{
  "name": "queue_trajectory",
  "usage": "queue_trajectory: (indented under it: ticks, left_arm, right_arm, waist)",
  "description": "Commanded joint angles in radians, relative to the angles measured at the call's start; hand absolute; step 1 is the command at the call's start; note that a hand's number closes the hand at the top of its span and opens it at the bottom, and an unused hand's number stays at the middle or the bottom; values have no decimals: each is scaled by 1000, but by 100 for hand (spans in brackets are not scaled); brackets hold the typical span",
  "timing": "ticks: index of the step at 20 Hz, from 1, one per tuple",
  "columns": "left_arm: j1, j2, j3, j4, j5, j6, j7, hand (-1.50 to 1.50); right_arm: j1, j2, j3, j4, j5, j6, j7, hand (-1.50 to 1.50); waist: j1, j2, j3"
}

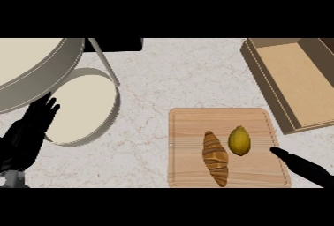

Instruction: Pick the lemon from the cutting board and place it in the cardboard box

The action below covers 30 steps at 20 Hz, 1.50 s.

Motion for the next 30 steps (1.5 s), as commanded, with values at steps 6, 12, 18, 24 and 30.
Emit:
queue_trajectory:
  ticks: [6, 12, 18, 24, 30]
  left_arm:
    - [-35, 4, -7, -29, -6, -3, 32, 0]
    - [-44, -9, -34, -35, -23, -5, 34, 0]
    - [-42, 8, -20, -40, 11, -48, 58, 0]
    - [-87, 14, 23, 0, 11, -48, 75, 0]
    - [-2, -35, 12, -22, -16, -53, 22, 0]
  right_arm:
    - [206, -299, 98, -155, 345, 56, 411, -150]
    - [155, -454, 134, -250, 461, 254, 827, -150]
    - [-46, -458, 248, -375, 436, 481, 1257, -150]
    - [-295, -304, 330, -286, 346, 617, 1489, -150]
    - [-312, -250, 358, -193, 348, 670, 1486, -150]
  waist:
    - [24, 13, -9]
    - [60, 19, -7]
    - [84, 17, -3]
    - [57, 15, 0]
    - [45, 11, 1]
